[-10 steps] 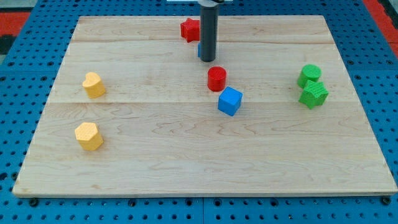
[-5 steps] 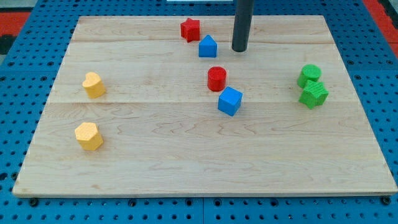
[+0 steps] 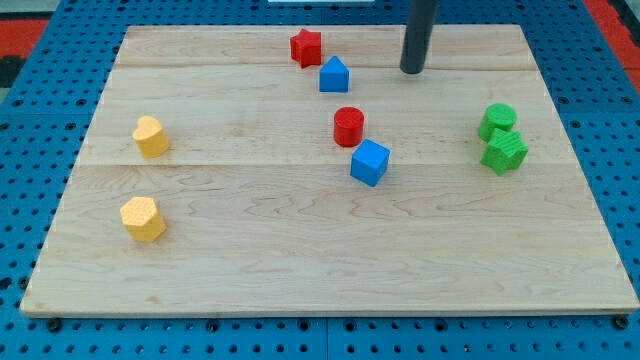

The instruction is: Push the blue triangle to the center left

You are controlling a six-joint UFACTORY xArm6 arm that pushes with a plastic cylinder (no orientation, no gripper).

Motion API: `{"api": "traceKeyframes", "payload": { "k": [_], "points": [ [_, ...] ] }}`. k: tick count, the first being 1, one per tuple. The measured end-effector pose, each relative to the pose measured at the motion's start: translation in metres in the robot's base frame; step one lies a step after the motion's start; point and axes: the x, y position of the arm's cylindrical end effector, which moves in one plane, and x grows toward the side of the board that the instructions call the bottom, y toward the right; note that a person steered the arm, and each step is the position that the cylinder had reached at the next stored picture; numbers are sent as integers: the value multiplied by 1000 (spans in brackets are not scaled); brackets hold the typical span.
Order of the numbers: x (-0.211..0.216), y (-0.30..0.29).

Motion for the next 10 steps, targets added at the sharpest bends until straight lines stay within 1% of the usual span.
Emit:
{"api": "traceKeyframes", "payload": {
  "k": [1,2,3,4,5,6,7,8,9,10],
  "points": [
    [2,-74],
    [22,-195],
    [39,-287],
    [31,-269],
    [21,-185],
    [27,-97],
    [62,-146],
    [77,-253],
    [71,-254],
    [46,-188]
  ]
}}
